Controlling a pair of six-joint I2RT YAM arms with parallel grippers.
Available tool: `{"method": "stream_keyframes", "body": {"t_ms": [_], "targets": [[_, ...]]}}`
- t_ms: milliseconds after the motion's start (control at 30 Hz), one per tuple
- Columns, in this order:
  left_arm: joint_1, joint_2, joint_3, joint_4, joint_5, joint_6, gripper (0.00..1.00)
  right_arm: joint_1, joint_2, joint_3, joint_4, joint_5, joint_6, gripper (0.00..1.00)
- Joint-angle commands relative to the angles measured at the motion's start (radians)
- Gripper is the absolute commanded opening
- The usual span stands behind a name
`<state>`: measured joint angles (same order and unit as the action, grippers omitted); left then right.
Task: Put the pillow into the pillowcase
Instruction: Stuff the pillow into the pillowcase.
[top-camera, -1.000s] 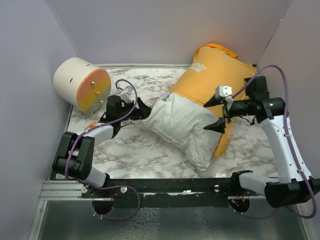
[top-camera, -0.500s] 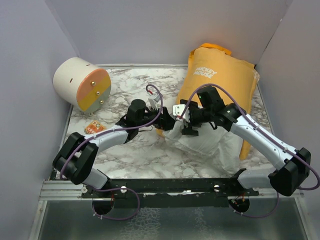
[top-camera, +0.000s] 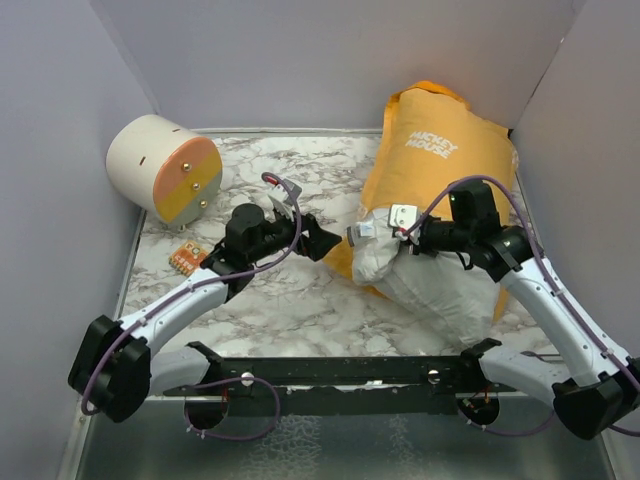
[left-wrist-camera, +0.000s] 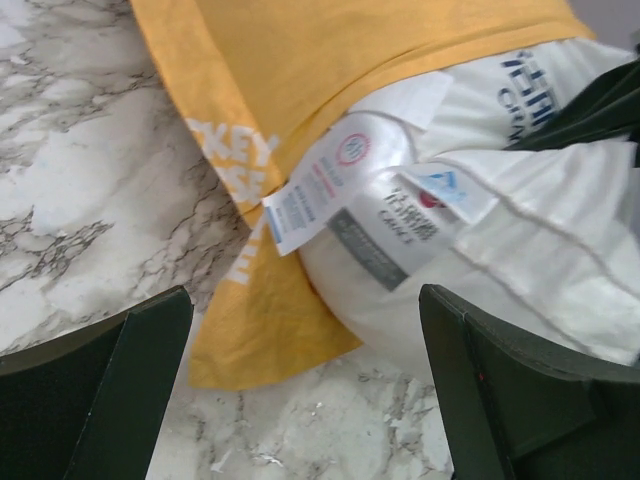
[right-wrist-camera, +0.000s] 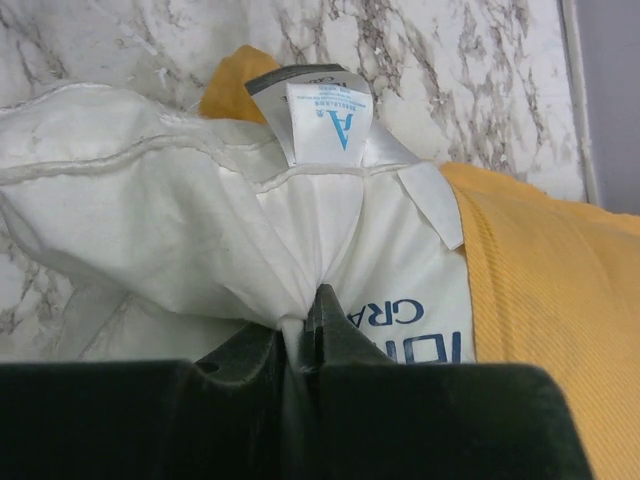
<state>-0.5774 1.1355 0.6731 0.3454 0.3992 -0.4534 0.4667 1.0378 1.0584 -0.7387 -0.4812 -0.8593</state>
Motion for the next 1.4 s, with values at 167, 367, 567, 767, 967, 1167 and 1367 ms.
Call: {"method": "stream_keyframes", "body": {"t_ms": [167, 367, 567, 767, 967, 1167, 1367], "targets": [[0.017, 0.264, 0.086, 0.095, 0.149, 0.079, 0.92, -0.149, 0.065, 0.203, -0.176, -0.348, -0.077, 0.01], [0.017, 0.45, 0.174, 0.169, 0.31, -0.009, 0.82, -0.177, 0.086, 0.215, -0.176, -0.381, -0.068, 0.01], [0.017, 0.599, 0.27, 0.184, 0.348, -0.024, 0.86, -0.186, 0.089, 0.223, -0.184, -0.394, -0.067, 0.01], [-0.003, 0.725, 0.373, 0.176, 0.462, -0.055, 0.88, -0.19, 0.097, 0.23, -0.176, -0.404, -0.061, 0.01], [-0.018, 0.822, 0.458, 0.184, 0.555, -0.114, 0.33, -0.194, 0.109, 0.223, -0.152, -0.405, -0.035, 0.01], [0.03, 0.7, 0.364, 0.282, 0.557, -0.203, 0.0, -0.201, 0.133, 0.246, -0.049, -0.315, 0.084, 0.02], [0.17, 0.566, 0.236, 0.334, 0.434, -0.287, 0.0, -0.164, 0.365, 0.432, -0.04, -0.471, 0.182, 0.13]]}}
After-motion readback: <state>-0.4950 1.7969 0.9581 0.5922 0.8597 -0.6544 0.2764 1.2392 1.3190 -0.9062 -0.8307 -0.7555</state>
